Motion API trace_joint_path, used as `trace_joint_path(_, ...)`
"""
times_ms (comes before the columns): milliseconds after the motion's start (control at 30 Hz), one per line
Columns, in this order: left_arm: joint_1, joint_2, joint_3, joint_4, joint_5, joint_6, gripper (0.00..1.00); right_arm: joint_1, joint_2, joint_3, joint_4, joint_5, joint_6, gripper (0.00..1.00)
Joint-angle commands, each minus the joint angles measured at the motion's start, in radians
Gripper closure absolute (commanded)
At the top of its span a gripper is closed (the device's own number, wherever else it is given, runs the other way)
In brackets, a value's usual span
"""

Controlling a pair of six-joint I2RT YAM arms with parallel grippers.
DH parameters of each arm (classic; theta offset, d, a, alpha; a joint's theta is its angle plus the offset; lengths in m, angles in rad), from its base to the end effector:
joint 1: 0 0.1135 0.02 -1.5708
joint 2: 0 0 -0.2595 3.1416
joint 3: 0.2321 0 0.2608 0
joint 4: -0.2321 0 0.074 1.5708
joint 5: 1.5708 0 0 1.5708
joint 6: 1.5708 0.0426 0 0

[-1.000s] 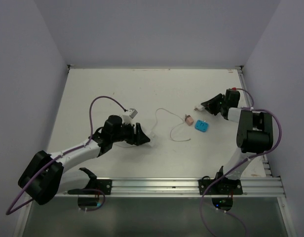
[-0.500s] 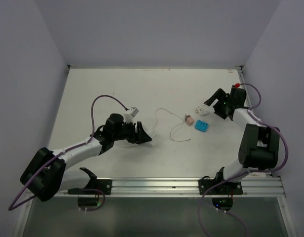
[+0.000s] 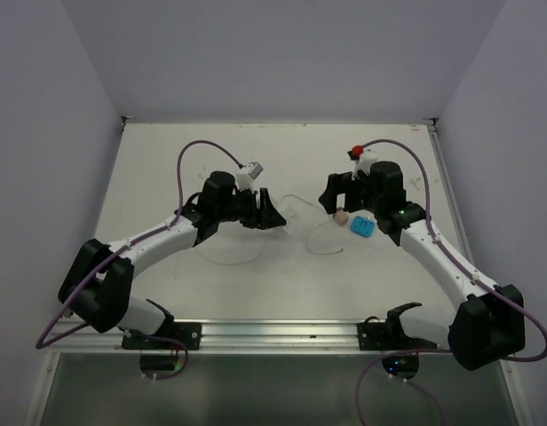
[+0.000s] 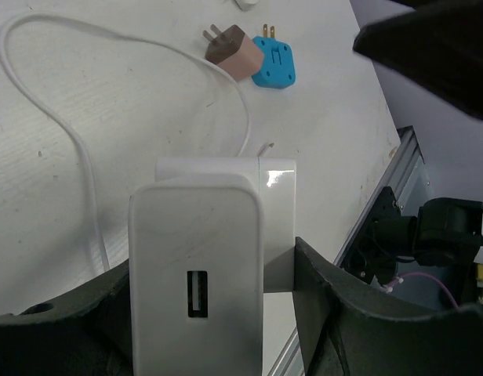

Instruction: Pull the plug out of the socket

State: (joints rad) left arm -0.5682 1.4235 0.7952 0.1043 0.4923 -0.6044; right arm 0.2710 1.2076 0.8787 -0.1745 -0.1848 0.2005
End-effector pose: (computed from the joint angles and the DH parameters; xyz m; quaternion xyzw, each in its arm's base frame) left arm 0.2581 -0.1887 0.2137 0.1066 0.8421 -0.4440 0.2870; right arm 0.2763 0.0849 0.2750 -0.0771 0.8551 0.1956 0.4740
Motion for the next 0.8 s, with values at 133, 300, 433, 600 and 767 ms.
trace_joint_path(133,0.033,0.029,0.177,-0.103,0.06,0.04,1.0,0.169,-0.075,-0.038,-0.019,-0.156,-0.191,0.01)
trace_joint_path(300,0.036,0.035,0.225,-0.193,0.068,0.048,1.0,0.264,-0.115,-0.06,-0.007,-0.182,-0.248,0.01)
trace_joint_path(433,0.036,0.046,0.246,-0.216,0.087,0.037,1.0,0.293,-0.094,-0.034,-0.011,-0.189,-0.271,0.01)
trace_joint_path(600,0.036,0.029,0.248,-0.207,0.1,0.011,1.0,0.353,-0.045,0.003,-0.003,-0.14,-0.286,0.01)
trace_joint_path(767,0.036,0.018,0.242,-0.193,0.114,-0.017,1.0,0.396,0.006,0.031,0.018,-0.095,-0.282,0.01)
